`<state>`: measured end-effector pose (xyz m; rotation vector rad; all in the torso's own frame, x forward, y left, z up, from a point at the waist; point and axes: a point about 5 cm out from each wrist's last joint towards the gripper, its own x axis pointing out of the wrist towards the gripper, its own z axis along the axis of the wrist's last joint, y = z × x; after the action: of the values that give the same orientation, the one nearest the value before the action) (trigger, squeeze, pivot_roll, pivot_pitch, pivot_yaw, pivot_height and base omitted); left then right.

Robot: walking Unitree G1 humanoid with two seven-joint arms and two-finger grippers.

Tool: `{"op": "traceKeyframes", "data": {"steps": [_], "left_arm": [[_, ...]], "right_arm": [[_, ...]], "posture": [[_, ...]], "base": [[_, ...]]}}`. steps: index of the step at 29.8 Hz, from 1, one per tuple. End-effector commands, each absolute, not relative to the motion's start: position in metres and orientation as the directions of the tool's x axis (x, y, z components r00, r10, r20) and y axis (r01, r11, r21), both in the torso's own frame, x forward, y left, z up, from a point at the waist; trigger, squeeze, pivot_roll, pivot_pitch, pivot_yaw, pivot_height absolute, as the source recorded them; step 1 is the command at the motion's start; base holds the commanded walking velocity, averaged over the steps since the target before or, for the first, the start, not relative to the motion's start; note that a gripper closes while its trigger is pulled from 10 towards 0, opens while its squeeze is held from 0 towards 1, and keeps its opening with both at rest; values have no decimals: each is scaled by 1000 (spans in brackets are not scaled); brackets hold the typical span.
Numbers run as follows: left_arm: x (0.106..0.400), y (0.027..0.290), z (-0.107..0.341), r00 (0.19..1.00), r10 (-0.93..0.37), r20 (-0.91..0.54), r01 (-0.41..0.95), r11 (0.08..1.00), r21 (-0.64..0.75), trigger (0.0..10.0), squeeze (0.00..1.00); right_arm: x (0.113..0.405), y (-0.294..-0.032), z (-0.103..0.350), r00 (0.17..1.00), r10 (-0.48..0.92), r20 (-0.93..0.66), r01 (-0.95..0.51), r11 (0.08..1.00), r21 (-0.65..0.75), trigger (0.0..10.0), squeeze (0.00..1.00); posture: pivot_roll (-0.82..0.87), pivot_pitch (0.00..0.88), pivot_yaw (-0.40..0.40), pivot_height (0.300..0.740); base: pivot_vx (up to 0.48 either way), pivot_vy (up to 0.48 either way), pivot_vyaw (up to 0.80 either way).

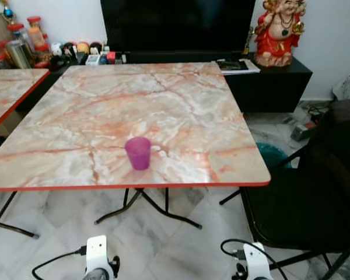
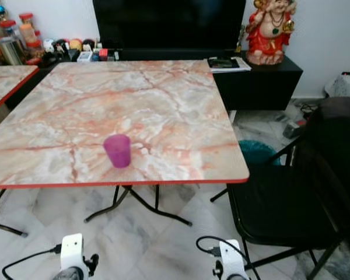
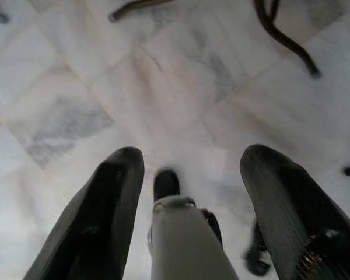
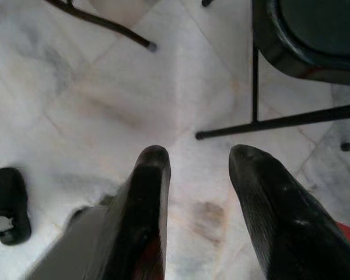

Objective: Setting the table

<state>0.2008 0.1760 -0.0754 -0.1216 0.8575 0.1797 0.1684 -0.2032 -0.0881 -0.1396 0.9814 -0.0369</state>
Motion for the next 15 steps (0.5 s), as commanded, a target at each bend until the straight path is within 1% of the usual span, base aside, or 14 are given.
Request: {"op": "traceKeyframes", "data": {"steps": [1, 3, 15], "left_arm": [[200, 183, -75, 638, 128, -759, -216, 976, -18, 10000, 0], [200, 183, -75, 638, 128, -759, -216, 976, -17, 10000, 0], [201, 186, -74, 640, 145, -754, -212, 977, 7, 10000, 0]], "right_arm": [[175, -198, -86, 574, -73, -815, -53, 991, -126, 10000, 0], [175, -198, -86, 574, -73, -816, -52, 991, -125, 10000, 0], [176, -198, -85, 579, -85, -811, -24, 992, -121, 10000, 0]], "posture": [[-66, 0, 6, 740], [-65, 0, 5, 740], [-65, 0, 4, 740]], "base": [[0, -307, 0], [0, -302, 0], [0, 0, 0]]}}
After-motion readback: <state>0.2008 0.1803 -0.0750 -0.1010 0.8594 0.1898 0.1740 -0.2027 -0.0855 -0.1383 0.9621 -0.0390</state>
